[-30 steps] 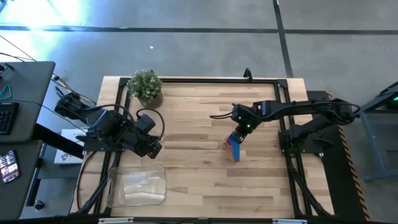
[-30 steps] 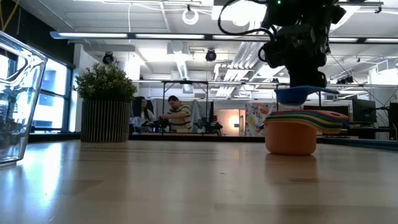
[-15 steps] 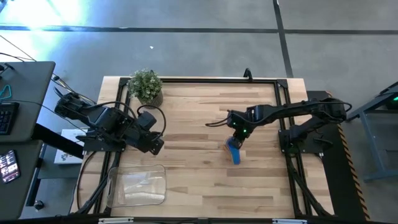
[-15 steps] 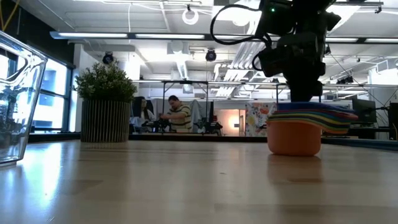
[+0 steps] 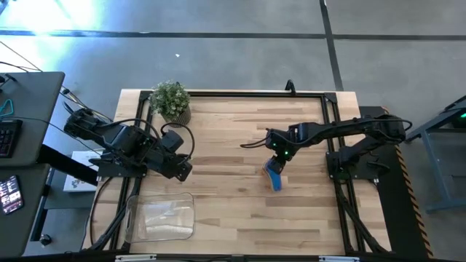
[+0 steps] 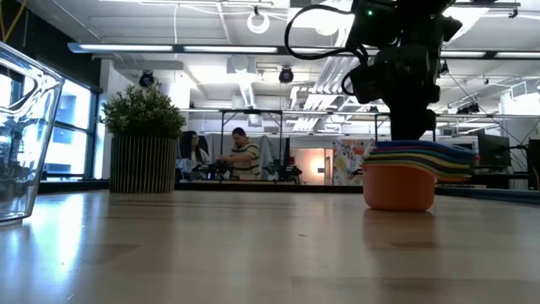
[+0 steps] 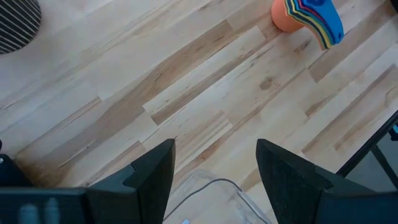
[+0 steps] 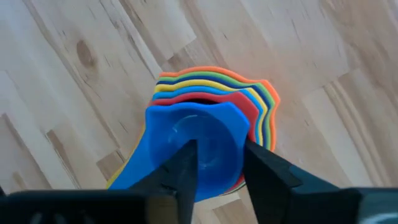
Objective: Nest measuring cups in basket
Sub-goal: Stack the blue measuring cup on top of the red measuring cup
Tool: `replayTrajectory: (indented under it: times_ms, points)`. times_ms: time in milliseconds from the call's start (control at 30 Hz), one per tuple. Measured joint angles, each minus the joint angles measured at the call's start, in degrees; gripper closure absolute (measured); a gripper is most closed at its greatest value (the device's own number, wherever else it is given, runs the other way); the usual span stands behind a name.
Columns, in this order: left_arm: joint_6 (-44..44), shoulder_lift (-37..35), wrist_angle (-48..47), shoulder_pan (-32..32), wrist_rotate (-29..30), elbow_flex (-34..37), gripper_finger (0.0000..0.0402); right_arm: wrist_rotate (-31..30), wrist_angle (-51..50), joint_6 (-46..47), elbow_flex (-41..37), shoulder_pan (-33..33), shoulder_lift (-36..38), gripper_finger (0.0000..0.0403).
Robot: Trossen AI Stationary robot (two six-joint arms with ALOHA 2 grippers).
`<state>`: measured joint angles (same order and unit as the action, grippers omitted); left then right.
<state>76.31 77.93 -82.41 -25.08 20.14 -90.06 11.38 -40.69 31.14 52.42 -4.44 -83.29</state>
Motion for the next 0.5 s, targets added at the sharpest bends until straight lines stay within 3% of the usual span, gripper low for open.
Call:
replayTrajectory:
  times_ms: [233, 500]
  points:
    - [0.0, 0.01, -0.01, 0.0, 0.0, 0.0, 0.0186, 3.3, -0.19, 3.64, 0.0, -0.01, 0.35, 0.0239]
    - [0.0, 0.0, -0.02, 0.0, -0.02, 0.0, 0.0186, 5.03, -0.26, 6.3, 0.0, -0.01, 0.5, 0.0233]
